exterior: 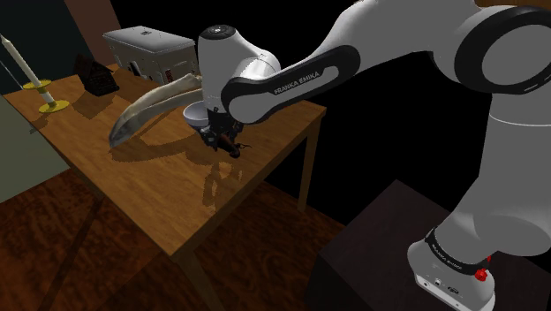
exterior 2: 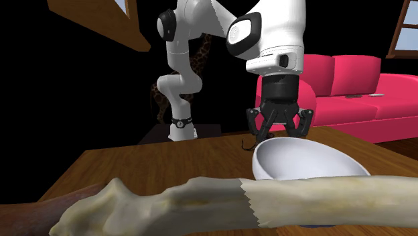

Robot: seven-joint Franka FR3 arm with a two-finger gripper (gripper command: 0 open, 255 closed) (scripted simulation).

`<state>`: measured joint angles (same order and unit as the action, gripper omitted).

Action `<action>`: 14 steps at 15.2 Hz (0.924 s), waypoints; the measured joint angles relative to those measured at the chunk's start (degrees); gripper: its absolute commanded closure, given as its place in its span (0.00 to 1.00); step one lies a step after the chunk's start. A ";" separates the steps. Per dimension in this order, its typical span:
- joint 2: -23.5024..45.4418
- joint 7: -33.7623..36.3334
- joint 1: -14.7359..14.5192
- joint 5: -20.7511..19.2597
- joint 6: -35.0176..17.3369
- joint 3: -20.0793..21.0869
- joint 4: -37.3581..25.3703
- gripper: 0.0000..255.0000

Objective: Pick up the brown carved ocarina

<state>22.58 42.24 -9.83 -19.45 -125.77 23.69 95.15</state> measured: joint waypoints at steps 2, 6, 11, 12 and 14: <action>0.00 0.00 0.00 0.00 0.00 0.00 0.01 1.00; -0.47 -0.49 0.08 0.48 1.35 0.22 -0.86 1.00; -1.48 -1.38 0.14 1.37 4.58 0.60 -3.26 1.00; -1.70 -1.56 0.15 1.55 5.25 0.68 -3.76 1.00; -1.95 -1.84 0.15 1.80 6.42 0.77 -4.75 1.00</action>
<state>20.63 40.40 -9.68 -17.65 -119.35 24.46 90.39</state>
